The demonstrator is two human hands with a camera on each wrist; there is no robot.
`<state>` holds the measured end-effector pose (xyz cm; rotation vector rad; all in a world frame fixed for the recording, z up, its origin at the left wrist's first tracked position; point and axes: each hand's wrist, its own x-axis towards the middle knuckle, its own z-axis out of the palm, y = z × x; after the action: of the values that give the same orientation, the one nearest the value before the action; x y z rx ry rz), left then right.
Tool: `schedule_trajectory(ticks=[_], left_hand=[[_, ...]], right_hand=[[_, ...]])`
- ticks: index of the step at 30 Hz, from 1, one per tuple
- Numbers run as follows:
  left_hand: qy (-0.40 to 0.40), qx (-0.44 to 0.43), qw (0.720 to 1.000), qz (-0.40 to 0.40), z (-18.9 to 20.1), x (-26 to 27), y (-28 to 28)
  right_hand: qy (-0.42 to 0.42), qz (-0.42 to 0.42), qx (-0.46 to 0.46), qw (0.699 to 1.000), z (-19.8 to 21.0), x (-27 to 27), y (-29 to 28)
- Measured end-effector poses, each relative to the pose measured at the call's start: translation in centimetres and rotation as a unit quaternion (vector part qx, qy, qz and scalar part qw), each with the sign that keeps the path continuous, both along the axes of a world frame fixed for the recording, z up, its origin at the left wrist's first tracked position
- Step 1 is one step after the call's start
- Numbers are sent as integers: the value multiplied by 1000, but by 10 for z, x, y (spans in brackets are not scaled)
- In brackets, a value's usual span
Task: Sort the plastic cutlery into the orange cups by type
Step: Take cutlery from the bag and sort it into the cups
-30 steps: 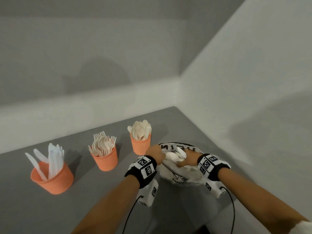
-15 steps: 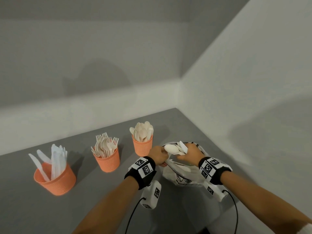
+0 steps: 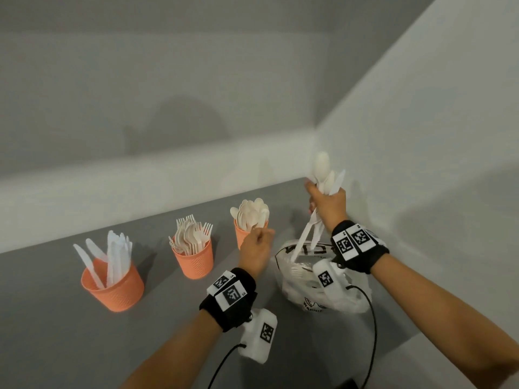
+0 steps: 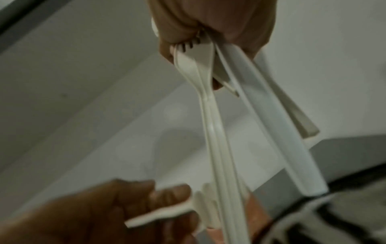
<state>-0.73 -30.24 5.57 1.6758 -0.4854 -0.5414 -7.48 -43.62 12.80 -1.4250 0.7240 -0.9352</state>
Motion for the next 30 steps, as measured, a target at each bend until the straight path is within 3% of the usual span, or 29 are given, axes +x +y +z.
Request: schedule_trajectory(ticks=[3, 5, 13, 16, 18, 21, 24, 27, 30], left_hand=[[240, -31, 970, -10, 0, 3, 19], [329, -58, 943, -13, 1, 2, 32], [423, -167, 889, 55, 18, 15, 69], [410, -182, 893, 41, 27, 14, 86], [365, -171, 915, 11, 27, 14, 97], [160, -29, 986, -49, 24, 16, 109], [61, 39, 995, -62, 18, 22, 115], [54, 51, 996, -51, 14, 27, 125], [155, -10, 986, -67, 16, 31, 133]], right_hand=[[-30, 17, 57, 998, 1, 18, 20], [-28, 30, 80, 996, -7, 32, 37], [-41, 96, 157, 982, -37, 74, 108], [-20, 115, 135, 984, -44, 81, 127], [-19, 124, 132, 983, -42, 84, 138], [-2, 124, 119, 985, -45, 89, 150], [31, 157, 64, 985, -51, 93, 162], [56, 258, 41, 964, -53, 92, 167], [92, 383, 105, 913, -54, 88, 164]])
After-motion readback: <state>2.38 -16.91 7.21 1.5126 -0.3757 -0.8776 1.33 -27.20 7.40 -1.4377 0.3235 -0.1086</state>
